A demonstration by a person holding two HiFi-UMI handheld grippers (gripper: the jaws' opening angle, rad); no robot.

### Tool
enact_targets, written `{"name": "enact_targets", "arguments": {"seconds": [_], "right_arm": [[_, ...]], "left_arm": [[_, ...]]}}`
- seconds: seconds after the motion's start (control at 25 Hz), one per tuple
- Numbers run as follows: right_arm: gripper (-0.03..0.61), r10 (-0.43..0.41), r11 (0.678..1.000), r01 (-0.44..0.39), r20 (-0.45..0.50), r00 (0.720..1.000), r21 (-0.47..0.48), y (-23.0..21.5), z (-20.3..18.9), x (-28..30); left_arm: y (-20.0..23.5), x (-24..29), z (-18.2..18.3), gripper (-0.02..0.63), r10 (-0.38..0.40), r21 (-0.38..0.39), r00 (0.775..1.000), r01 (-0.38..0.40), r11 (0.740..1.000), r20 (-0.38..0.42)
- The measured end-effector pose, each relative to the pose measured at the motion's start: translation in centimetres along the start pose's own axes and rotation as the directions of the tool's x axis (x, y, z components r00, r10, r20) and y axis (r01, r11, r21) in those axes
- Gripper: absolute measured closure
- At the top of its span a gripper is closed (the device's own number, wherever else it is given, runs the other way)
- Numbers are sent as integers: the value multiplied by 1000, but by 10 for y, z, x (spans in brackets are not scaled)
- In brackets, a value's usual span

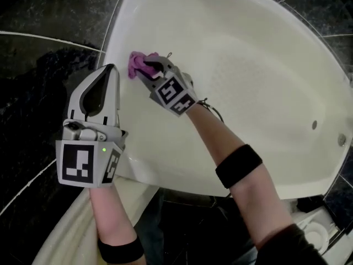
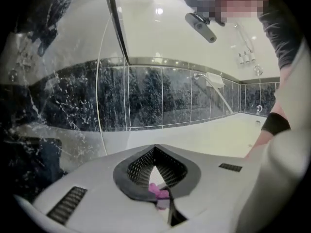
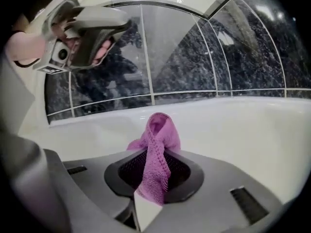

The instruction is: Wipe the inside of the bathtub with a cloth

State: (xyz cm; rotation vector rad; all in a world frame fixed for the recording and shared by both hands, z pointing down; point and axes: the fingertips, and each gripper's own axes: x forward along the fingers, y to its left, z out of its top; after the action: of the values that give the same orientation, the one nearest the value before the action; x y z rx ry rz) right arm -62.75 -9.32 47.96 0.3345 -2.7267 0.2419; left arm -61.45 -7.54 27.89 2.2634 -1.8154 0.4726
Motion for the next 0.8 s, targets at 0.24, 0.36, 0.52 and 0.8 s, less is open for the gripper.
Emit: {"name": "enact_targets", "arguments": {"seconds": [0.24, 0.36, 0.52, 0.8], "right_arm": [[479, 247, 969, -248, -72, 966, -15, 108, -29, -18], [477, 360, 931, -365, -127, 924, -14, 157, -50, -34], [479, 448, 891, -453, -171, 877, 12, 196, -66, -54], [482, 615, 779, -626, -229, 754, 34, 237, -75, -95]], "left_arm": [[-13, -14, 5, 617, 32, 6, 999, -32, 999, -28], [-20, -20, 8, 617, 37, 4, 999, -37, 999, -36], [-27, -25, 15, 617, 37, 9, 999, -37, 999, -39], [-31, -23, 25, 617, 39, 13, 999, -38, 999, -38]]}}
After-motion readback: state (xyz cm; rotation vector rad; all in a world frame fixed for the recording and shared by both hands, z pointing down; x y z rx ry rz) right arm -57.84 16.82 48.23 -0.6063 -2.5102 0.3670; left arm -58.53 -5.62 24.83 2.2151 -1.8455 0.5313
